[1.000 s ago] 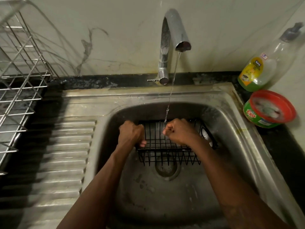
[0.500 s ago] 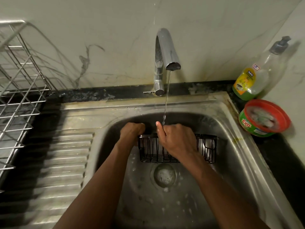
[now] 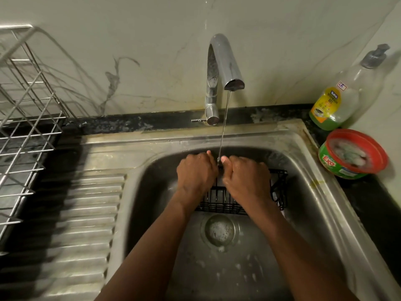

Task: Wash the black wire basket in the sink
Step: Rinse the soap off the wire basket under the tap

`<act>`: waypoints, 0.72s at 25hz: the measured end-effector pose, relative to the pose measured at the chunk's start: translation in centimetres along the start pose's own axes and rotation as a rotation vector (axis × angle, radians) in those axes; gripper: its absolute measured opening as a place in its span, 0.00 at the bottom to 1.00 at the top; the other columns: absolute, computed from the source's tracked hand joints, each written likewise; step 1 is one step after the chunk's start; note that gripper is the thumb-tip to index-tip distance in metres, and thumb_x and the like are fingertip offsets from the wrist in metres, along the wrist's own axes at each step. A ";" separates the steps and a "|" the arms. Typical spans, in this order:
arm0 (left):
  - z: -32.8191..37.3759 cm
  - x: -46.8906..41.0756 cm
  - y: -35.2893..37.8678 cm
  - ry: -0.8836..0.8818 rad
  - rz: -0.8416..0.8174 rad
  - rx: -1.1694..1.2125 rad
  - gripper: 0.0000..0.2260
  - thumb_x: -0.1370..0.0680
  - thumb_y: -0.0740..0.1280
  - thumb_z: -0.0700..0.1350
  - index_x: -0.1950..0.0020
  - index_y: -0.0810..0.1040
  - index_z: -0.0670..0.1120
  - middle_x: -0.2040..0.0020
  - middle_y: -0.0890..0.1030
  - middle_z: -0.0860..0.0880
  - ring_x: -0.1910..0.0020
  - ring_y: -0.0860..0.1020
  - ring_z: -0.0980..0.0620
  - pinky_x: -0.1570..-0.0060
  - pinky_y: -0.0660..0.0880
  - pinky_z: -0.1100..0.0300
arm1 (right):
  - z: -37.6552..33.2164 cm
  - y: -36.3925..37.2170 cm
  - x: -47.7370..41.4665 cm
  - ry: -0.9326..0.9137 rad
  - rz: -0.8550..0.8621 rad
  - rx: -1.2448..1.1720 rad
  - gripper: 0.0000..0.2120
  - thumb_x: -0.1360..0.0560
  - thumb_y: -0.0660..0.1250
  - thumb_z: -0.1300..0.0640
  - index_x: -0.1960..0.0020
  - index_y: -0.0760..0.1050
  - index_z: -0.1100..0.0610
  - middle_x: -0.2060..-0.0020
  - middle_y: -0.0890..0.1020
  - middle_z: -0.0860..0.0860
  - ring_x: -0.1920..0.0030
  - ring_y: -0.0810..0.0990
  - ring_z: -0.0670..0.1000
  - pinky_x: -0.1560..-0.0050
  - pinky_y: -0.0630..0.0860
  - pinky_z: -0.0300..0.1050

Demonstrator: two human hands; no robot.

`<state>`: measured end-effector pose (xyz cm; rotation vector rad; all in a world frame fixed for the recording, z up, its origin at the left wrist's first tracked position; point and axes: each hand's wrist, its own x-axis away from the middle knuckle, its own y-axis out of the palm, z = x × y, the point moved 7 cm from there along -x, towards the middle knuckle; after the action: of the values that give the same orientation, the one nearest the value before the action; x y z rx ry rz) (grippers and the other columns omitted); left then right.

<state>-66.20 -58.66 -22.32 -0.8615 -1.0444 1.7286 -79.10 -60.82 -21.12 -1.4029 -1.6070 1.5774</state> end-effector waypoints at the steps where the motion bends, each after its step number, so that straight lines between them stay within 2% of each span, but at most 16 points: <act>1: 0.2 -0.2 0.1 -0.046 -0.005 -0.040 0.24 0.15 0.50 0.54 0.62 0.78 0.47 0.66 0.81 0.47 0.66 0.81 0.45 0.61 0.74 0.55 | -0.1 0.1 0.5 -0.018 -0.016 0.032 0.23 0.16 0.53 0.47 0.63 0.77 0.52 0.70 0.80 0.49 0.70 0.78 0.52 0.63 0.69 0.45; 3: 2.0 1.0 0.1 0.021 0.042 -0.123 0.23 0.15 0.49 0.55 0.58 0.79 0.49 0.65 0.82 0.49 0.63 0.81 0.46 0.50 0.74 0.50 | 0.3 0.5 0.2 -0.016 -0.072 0.095 0.25 0.15 0.50 0.47 0.63 0.77 0.52 0.73 0.78 0.49 0.74 0.75 0.51 0.67 0.63 0.42; 4: 2.7 2.0 0.0 0.090 0.063 -0.128 0.21 0.14 0.50 0.53 0.56 0.79 0.51 0.64 0.82 0.50 0.61 0.81 0.48 0.48 0.73 0.50 | 0.6 0.7 -0.3 -0.011 -0.120 0.098 0.27 0.14 0.49 0.46 0.63 0.77 0.53 0.75 0.75 0.47 0.76 0.71 0.49 0.70 0.61 0.42; 6: 2.9 3.6 0.7 0.253 0.052 -0.072 0.16 0.15 0.51 0.48 0.49 0.79 0.49 0.57 0.82 0.50 0.55 0.79 0.49 0.47 0.71 0.51 | 0.7 0.8 -1.2 -0.026 -0.167 0.096 0.26 0.14 0.48 0.44 0.61 0.77 0.52 0.74 0.73 0.47 0.75 0.69 0.49 0.71 0.62 0.43; 8: 2.3 4.0 1.1 0.336 0.014 0.008 0.14 0.18 0.53 0.44 0.44 0.78 0.46 0.52 0.81 0.49 0.52 0.77 0.48 0.46 0.72 0.53 | 0.5 1.0 -1.6 -0.039 -0.161 0.094 0.25 0.14 0.48 0.44 0.59 0.77 0.52 0.70 0.78 0.51 0.72 0.69 0.51 0.68 0.63 0.45; 11: 2.4 3.4 1.0 0.442 -0.070 -0.008 0.14 0.21 0.53 0.45 0.45 0.77 0.46 0.54 0.80 0.48 0.55 0.78 0.48 0.49 0.75 0.51 | 0.6 1.1 -1.8 -0.032 -0.151 0.056 0.23 0.14 0.50 0.43 0.58 0.77 0.51 0.68 0.81 0.51 0.71 0.69 0.51 0.68 0.61 0.46; 13: 1.3 2.5 0.6 0.415 -0.145 0.006 0.14 0.18 0.51 0.51 0.49 0.75 0.50 0.60 0.80 0.51 0.61 0.80 0.50 0.58 0.78 0.52 | 0.9 1.4 -1.6 -0.035 -0.164 0.022 0.20 0.15 0.53 0.43 0.59 0.75 0.50 0.69 0.78 0.49 0.71 0.72 0.51 0.67 0.63 0.45; 15: -1.8 1.2 0.5 0.232 -0.200 0.173 0.22 0.15 0.49 0.57 0.56 0.76 0.49 0.67 0.79 0.51 0.70 0.79 0.52 0.67 0.78 0.52 | 0.9 1.4 -1.4 -0.037 -0.145 0.016 0.22 0.15 0.53 0.43 0.63 0.73 0.50 0.74 0.73 0.47 0.74 0.73 0.51 0.68 0.63 0.44; 17: -3.8 0.7 0.2 0.053 -0.155 0.230 0.26 0.15 0.49 0.58 0.62 0.77 0.47 0.70 0.79 0.50 0.72 0.79 0.51 0.67 0.79 0.50 | 0.6 1.1 -1.1 -0.020 -0.105 0.017 0.24 0.15 0.52 0.43 0.64 0.72 0.50 0.75 0.71 0.47 0.76 0.70 0.50 0.70 0.62 0.44; 18: -3.3 1.0 -0.1 0.003 -0.123 0.132 0.27 0.15 0.48 0.58 0.63 0.76 0.47 0.70 0.79 0.51 0.72 0.79 0.51 0.66 0.79 0.52 | 0.5 1.1 -1.2 -0.012 -0.098 0.024 0.24 0.15 0.52 0.43 0.64 0.74 0.51 0.75 0.72 0.47 0.75 0.69 0.50 0.71 0.61 0.44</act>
<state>-63.62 -56.76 -23.67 -0.7026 -0.9498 1.6716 -78.75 -62.25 -21.89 -1.2851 -1.6324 1.5461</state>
